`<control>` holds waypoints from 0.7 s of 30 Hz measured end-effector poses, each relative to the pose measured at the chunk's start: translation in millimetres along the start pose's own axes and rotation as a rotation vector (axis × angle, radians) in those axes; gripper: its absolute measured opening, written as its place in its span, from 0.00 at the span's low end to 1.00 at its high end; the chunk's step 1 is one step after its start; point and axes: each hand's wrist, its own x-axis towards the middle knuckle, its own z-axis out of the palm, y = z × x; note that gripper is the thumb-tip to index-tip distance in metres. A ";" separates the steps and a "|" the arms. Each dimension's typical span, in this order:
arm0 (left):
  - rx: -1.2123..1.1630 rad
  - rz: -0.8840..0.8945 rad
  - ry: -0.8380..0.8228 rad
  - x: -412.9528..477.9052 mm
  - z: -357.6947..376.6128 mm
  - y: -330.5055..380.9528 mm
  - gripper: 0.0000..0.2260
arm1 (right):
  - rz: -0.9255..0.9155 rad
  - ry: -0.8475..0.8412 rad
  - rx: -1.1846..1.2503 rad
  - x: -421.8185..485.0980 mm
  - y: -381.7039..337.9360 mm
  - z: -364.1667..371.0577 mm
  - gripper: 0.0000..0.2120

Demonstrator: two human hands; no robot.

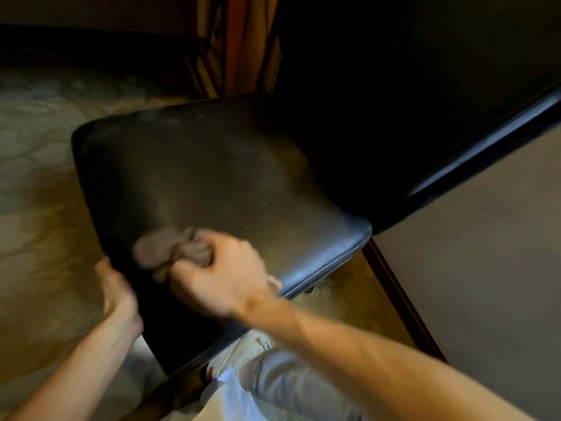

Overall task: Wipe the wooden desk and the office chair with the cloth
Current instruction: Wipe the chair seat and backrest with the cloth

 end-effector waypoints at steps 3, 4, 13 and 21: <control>-0.049 -0.012 0.003 9.8 -6.8 15.0 0.28 | 0.003 0.367 -0.282 47.1 41.5 -56.1 0.27; -0.035 -0.034 -0.001 19.7 -7.9 19.6 0.30 | 0.046 0.419 -0.372 62.4 59.0 -77.7 0.29; -0.001 -0.067 0.123 51.1 -2.9 48.8 0.39 | 0.374 0.365 -0.443 130.4 185.0 -139.8 0.39; -0.055 0.013 0.128 25.0 21.5 38.4 0.31 | 0.174 0.407 -0.538 108.9 70.8 -15.7 0.32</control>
